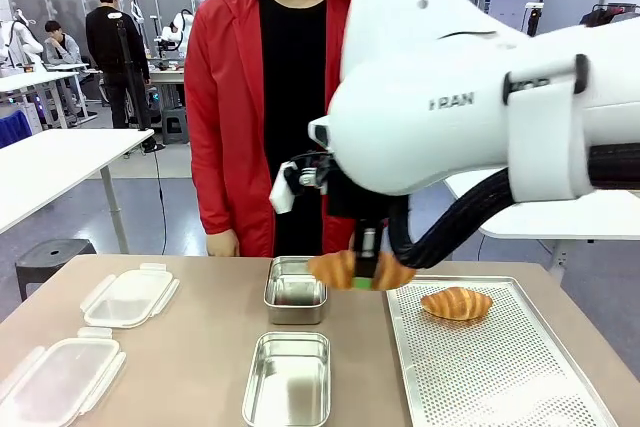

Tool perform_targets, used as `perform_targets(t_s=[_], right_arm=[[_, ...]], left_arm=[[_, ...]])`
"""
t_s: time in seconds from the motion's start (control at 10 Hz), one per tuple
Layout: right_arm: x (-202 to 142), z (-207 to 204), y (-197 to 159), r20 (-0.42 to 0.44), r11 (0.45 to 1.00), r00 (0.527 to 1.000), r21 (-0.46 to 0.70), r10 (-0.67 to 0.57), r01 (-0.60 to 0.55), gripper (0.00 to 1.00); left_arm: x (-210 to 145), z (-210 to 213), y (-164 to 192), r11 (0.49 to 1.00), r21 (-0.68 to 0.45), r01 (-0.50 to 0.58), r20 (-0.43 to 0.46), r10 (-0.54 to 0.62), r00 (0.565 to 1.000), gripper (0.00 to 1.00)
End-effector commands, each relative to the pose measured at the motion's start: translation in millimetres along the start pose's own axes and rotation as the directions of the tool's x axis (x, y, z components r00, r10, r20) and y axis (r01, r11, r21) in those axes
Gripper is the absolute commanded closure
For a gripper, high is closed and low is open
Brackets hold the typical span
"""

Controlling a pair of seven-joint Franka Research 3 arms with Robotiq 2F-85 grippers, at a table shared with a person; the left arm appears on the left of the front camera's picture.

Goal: Place the bread into the airtight container.
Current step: Pick up a Butter Roll and place it into an empty Airtight Container.

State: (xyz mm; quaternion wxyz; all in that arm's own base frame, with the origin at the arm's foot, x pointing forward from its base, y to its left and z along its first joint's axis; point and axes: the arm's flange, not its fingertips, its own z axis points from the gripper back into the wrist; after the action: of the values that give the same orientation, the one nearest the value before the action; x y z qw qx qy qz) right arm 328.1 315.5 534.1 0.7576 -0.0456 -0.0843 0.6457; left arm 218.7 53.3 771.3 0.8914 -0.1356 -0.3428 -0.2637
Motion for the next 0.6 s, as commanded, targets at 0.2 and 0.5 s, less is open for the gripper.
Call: perform_targets(t_s=[0.2, 0.5], right_arm=[[26.2, -15.2, 16.0, 0.065, 0.996, 0.997, 0.076, -0.045, 0.040, 0.63], [22.1, -13.7, 17.0, 0.011, 1.000, 1.000, 0.024, -0.004, 0.003, 0.63]], left_arm=[[1.8, 1.9, 0.5, 1.000, 0.004, 0.015, -0.007, -0.015, 1.000, 0.00], [1.8, 1.9, 0.5, 1.000, 0.004, 0.015, -0.007, -0.015, 1.000, 0.00]])
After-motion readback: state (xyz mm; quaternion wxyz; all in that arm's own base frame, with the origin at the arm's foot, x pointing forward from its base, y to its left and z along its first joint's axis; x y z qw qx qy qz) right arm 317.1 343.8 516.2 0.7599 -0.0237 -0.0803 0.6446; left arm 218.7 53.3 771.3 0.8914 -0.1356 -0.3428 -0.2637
